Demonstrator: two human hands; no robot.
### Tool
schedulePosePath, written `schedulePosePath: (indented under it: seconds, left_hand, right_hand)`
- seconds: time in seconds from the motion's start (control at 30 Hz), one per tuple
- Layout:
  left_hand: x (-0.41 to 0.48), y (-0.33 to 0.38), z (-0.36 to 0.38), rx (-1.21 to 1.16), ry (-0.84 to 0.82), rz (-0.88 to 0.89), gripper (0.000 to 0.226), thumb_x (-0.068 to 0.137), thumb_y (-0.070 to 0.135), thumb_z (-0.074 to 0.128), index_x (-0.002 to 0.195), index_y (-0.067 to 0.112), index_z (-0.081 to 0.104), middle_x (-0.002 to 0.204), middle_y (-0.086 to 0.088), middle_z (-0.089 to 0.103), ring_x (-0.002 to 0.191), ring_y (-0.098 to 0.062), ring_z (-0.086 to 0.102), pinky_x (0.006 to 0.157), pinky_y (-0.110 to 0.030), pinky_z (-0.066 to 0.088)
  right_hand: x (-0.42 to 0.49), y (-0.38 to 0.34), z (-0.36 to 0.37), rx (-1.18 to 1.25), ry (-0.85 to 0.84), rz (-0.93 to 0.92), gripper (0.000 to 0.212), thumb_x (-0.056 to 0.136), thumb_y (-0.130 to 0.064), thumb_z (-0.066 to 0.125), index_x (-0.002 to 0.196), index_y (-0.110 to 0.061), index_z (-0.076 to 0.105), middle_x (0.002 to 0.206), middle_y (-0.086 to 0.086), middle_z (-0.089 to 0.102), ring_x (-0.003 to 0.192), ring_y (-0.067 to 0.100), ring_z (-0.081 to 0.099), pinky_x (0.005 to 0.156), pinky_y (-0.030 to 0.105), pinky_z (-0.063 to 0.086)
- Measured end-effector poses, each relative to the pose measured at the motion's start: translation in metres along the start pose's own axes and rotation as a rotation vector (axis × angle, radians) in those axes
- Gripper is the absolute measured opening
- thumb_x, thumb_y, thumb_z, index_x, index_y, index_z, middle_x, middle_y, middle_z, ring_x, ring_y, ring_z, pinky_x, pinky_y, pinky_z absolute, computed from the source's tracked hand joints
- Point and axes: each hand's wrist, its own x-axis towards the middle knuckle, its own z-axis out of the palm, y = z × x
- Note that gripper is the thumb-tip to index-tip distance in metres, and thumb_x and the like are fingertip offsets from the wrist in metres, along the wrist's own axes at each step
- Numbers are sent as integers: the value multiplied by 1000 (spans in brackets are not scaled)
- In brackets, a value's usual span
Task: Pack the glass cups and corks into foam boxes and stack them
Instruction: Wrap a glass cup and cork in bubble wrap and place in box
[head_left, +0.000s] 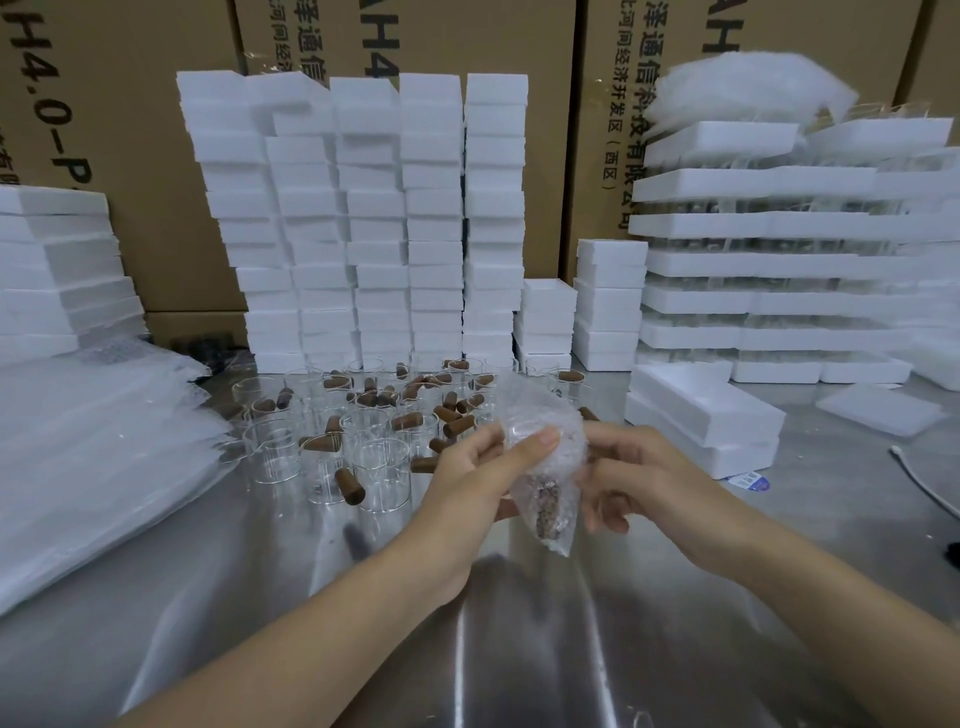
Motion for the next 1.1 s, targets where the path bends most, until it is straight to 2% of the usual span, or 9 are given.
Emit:
schedulePosePath:
  seconds: [0.17,0.3,0.43,0.53,0.63,0.73,0.83,0.97,1.1]
  left_hand:
    - [3,5,-4,-186,90,-19,59,80,46,87,129,18,74,118,-8,81,103,-24,79,80,-28,61]
    - [3,5,-6,-230,61,-37,60,84,44,88,133,14,71,122,-12,79,110,-27,78,88,-31,63]
    - [-1,-2,-3,-149,-42,-16,50,88,41,87,129,15,74,124,-15,78,106,-28,77,87,-32,63]
    - [1,-1,-1,-162,-40,-5,56,84,40,90,131,17,73,126,-15,77,110,-30,77,88,-31,63]
    - [3,1,0,-249,-9,0,66,77,37,92,136,17,69,127,-14,77,112,-29,77,88,-32,63]
    - [3,2,-2,-336,-17,0,64,81,29,90,139,17,65,130,-14,76,116,-31,76,91,-34,64]
    - [5,2,-3,-379,-17,-17,66,83,24,85,143,14,61,133,-17,74,120,-33,74,95,-38,63]
    - [5,3,-3,-186,5,-20,67,79,30,85,142,22,63,130,-6,76,113,-20,74,89,-32,57]
    - [5,5,-5,-58,51,0,72,67,33,93,133,28,64,120,2,79,103,-14,76,84,-29,53]
  right_hand:
    - [1,-2,-4,17,306,-66,32,90,-10,65,113,-26,79,111,0,77,56,20,55,53,29,40]
    - [-3,-6,1,-28,150,-35,38,97,-4,62,123,-27,78,77,20,69,58,27,57,57,35,42]
    - [-8,-8,8,-87,-75,-22,33,91,-14,62,122,-5,70,83,10,69,59,28,62,54,33,47]
    - [-6,-8,5,-116,66,-48,24,99,-6,71,121,-15,73,81,-10,73,54,16,58,52,25,44]
    - [0,-2,5,-233,310,-96,41,92,-12,81,127,-31,69,99,-29,68,60,14,53,62,21,49]
    - [1,3,1,-259,309,-30,45,88,-28,86,128,-36,67,115,-13,70,80,17,68,78,18,54]
    - [3,8,2,-82,159,42,33,93,-19,80,125,-21,70,91,4,80,83,14,75,79,20,56]
    - [6,13,-1,33,242,15,21,96,-9,75,117,-8,73,85,19,75,75,24,73,77,32,57]
    - [7,9,-6,-100,328,-107,19,97,-7,73,115,-14,75,86,-3,77,68,13,70,64,18,53]
